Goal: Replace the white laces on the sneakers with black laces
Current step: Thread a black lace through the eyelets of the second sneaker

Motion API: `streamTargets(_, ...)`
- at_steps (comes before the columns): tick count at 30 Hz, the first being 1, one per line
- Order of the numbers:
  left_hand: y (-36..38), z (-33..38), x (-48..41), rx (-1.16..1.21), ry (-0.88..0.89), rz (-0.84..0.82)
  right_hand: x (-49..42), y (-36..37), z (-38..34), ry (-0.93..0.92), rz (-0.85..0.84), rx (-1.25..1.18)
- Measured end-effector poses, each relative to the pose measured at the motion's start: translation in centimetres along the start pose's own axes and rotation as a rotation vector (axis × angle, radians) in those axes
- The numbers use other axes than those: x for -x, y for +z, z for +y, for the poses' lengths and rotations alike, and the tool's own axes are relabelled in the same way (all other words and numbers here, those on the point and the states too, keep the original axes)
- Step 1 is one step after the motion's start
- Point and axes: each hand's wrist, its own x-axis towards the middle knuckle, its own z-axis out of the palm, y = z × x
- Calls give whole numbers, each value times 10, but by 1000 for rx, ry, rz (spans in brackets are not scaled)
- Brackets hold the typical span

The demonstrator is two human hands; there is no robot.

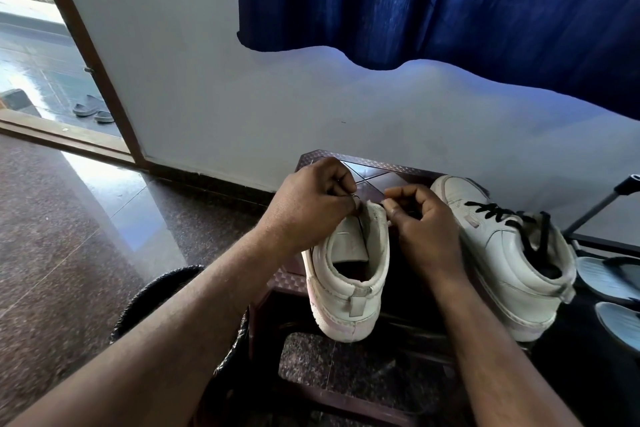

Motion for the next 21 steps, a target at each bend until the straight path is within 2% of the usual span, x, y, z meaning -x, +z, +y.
streamTargets(4, 0, 0, 0, 9, 5, 3, 8, 5, -14, -44, -186, -186)
streamTargets(6, 0, 0, 0, 17, 3, 1, 8, 5, -13, -50, -168, -155)
streamTargets(9, -1, 0, 0, 21, -2, -6, 0, -1, -5, -12, -27, -68)
streamTargets(12, -2, 0, 0, 16, -9, -8, -3, -5, 0, 37, 17, -111)
streamTargets(14, -2, 0, 0, 19, -12, -7, -2, -4, 0, 19, -5, -135)
streamTargets(18, -1, 0, 0, 15, -14, 0, 3, 2, -7, -38, -159, -202)
streamTargets(21, -2, 0, 1, 22, -15, -9, 4, 5, -7, -29, -159, -170)
